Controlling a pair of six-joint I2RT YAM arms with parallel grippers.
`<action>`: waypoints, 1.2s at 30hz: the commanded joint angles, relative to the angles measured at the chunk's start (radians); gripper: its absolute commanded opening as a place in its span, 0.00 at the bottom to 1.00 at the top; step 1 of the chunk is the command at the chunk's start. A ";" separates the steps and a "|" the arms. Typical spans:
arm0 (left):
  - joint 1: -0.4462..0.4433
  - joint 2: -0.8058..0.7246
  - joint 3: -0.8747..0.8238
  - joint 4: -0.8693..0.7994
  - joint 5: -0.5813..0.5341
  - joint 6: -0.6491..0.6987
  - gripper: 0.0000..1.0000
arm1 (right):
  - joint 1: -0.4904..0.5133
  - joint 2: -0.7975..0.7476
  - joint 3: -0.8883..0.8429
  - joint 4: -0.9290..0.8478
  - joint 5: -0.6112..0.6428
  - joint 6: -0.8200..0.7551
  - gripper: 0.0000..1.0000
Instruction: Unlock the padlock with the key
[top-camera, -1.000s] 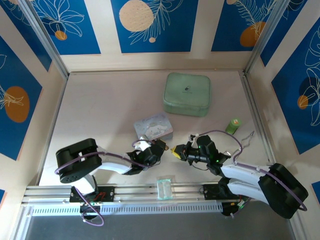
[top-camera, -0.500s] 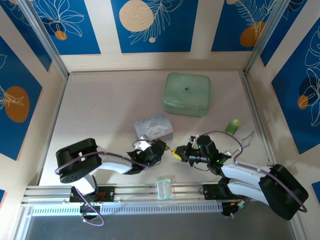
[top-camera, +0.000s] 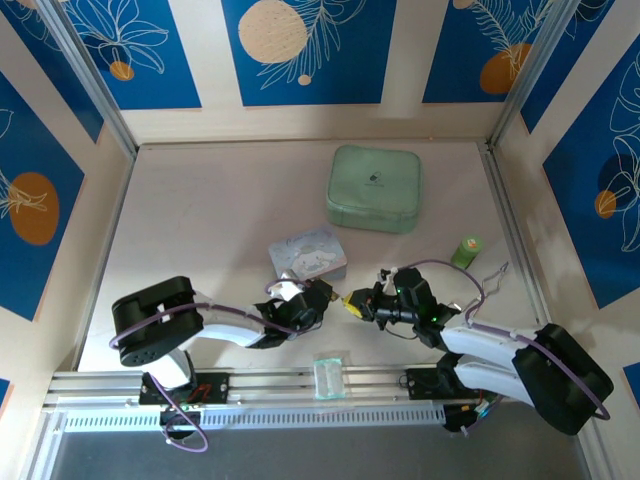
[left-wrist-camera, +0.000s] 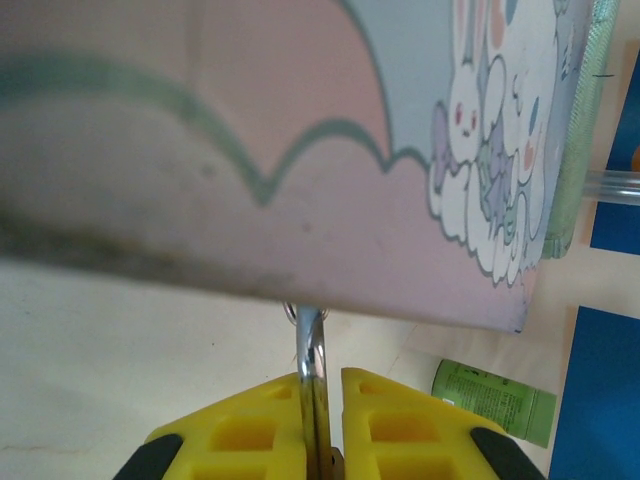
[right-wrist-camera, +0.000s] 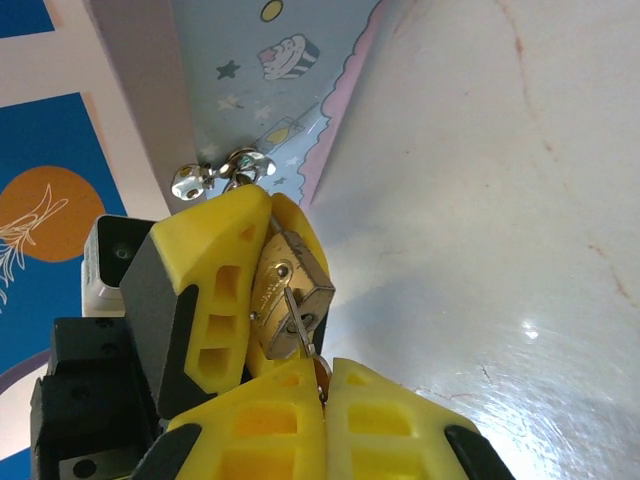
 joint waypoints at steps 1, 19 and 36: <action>0.001 0.011 0.028 0.027 0.052 -0.050 0.02 | 0.007 0.013 0.022 0.019 -0.019 -0.019 0.00; 0.002 0.007 0.018 0.029 0.035 -0.051 0.00 | 0.009 -0.029 -0.021 -0.012 -0.023 -0.007 0.00; 0.002 0.007 0.022 0.051 0.032 -0.021 0.00 | -0.039 0.000 -0.028 0.021 -0.108 -0.013 0.00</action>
